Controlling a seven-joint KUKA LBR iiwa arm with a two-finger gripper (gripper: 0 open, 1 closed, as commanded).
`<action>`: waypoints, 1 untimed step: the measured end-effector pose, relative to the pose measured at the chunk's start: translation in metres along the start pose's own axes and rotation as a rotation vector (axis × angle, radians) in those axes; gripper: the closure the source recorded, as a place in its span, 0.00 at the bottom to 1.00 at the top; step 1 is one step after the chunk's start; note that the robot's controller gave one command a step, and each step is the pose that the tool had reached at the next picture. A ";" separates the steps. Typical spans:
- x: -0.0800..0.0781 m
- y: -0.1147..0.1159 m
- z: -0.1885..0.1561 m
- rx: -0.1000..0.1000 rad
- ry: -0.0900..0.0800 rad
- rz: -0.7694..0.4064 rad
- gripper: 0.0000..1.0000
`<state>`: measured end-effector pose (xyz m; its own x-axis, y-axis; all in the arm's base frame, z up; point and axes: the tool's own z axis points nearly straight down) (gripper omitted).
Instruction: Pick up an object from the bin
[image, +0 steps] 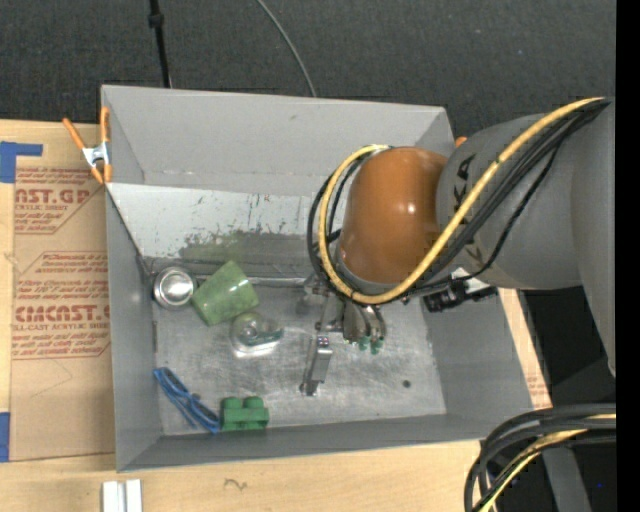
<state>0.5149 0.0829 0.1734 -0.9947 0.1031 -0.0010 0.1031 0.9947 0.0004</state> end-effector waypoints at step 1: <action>0.035 0.025 0.091 -0.002 -0.008 -0.224 0.00</action>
Offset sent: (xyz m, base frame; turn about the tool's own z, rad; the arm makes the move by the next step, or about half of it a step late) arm -0.0340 0.0271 -0.0900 -0.2231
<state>0.4827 0.1111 0.0825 -0.9927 -0.1202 -0.0093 -0.1203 0.9927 0.0012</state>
